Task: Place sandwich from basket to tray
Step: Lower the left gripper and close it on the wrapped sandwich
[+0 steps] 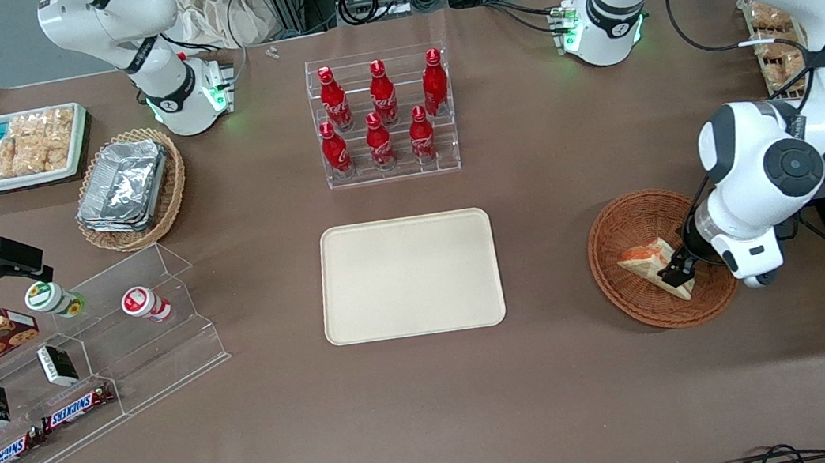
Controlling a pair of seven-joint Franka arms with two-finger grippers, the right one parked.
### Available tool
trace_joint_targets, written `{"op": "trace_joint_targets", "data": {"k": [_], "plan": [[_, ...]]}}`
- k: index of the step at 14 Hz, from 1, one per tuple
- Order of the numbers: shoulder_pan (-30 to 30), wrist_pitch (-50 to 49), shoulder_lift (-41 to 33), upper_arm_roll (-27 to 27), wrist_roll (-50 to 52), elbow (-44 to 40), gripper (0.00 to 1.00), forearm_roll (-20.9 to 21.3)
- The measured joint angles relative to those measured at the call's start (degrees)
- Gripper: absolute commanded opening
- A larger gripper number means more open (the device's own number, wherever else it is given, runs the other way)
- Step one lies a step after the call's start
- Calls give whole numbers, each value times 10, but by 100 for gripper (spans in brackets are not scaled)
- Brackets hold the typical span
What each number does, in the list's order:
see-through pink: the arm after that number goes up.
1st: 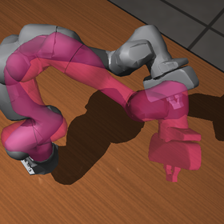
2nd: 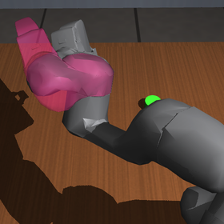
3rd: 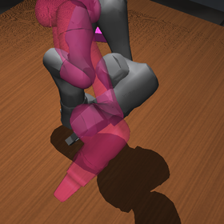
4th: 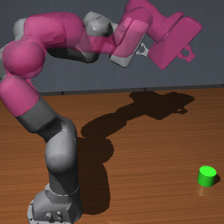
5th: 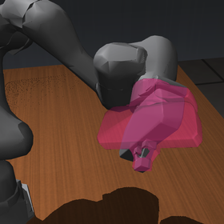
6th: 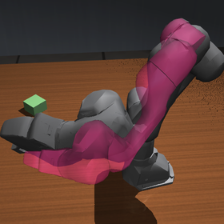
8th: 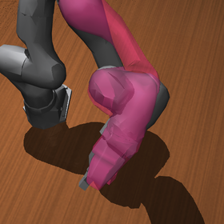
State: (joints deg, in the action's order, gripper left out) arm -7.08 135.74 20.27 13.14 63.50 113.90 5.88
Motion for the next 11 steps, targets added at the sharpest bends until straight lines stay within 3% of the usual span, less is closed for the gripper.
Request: {"op": "trace_joint_targets", "data": {"k": [9, 10, 11], "plan": [[0, 84, 1, -7, 1, 73, 98, 0], [0, 85, 2, -7, 1, 73, 76, 0], [0, 85, 2, -7, 1, 73, 47, 0]]}}
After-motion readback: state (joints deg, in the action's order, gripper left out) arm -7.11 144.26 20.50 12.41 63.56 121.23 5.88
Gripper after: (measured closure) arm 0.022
